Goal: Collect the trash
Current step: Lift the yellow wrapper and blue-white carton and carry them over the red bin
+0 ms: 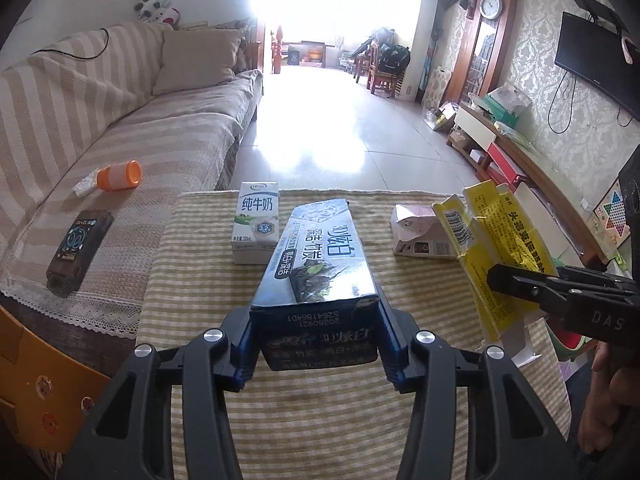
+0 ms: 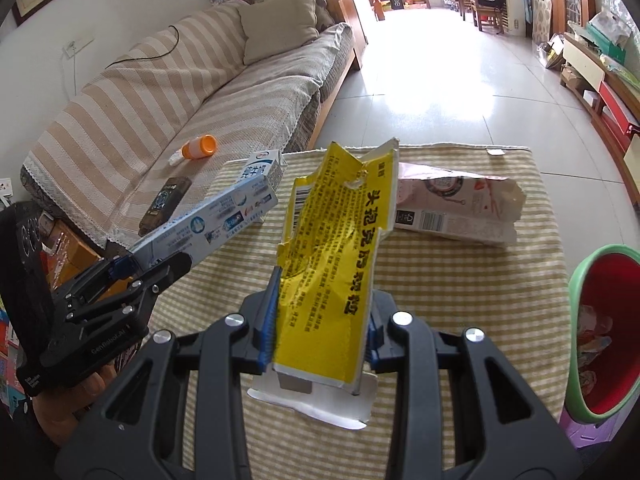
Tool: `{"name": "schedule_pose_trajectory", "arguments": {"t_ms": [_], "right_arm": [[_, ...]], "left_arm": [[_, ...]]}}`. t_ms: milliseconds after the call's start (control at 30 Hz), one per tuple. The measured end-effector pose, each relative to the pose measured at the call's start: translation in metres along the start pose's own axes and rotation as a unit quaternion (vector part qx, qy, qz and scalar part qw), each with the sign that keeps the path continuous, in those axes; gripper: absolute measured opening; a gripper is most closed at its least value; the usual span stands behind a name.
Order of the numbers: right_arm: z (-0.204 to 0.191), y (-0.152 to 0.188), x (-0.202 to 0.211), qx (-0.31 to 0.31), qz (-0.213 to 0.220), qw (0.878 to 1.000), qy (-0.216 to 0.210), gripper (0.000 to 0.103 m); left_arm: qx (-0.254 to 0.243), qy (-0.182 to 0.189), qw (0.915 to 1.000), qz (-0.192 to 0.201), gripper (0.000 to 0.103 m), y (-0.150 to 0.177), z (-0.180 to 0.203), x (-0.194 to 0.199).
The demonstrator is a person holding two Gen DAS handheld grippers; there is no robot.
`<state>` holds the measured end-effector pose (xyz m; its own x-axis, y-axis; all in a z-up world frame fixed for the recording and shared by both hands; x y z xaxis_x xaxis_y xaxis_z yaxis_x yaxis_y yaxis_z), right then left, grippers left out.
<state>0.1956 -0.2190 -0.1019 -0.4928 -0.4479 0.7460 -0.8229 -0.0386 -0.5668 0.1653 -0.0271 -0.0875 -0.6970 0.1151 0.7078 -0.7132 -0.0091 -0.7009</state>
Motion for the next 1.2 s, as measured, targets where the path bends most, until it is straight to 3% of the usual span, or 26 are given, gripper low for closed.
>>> {"name": "schedule_pose_trajectory", "arguments": {"t_ms": [500, 867, 1200], "right_arm": [[0.032, 0.003, 0.077, -0.015, 0.053, 0.998, 0.017, 0.033], [0.112, 0.008, 0.131, -0.066, 0.083, 0.992, 0.062, 0.033], [0.197, 0.024, 0.166, -0.126, 0.100, 0.981, 0.105, 0.033]], "left_arm": [[-0.030, 0.030, 0.9985, 0.033, 0.046, -0.027, 0.067, 0.035], [-0.070, 0.092, 0.9930, 0.024, 0.046, -0.039, 0.158, 0.019], [-0.116, 0.151, 0.9818, -0.001, 0.046, -0.039, 0.252, -0.008]]}}
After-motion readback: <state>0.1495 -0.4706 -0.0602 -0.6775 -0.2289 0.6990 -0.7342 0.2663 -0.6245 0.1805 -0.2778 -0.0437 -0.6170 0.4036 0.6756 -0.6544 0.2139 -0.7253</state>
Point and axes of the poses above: each gripper's, at about its wrist camera, not at the fingertips, and x roughly against the way its jaws point, z to its right, y to its underside, the point moved 2 cm from there along -x, roughly the way its jaws point, and after that the axes turned 1 degree about -x, right-handed, at the moved point
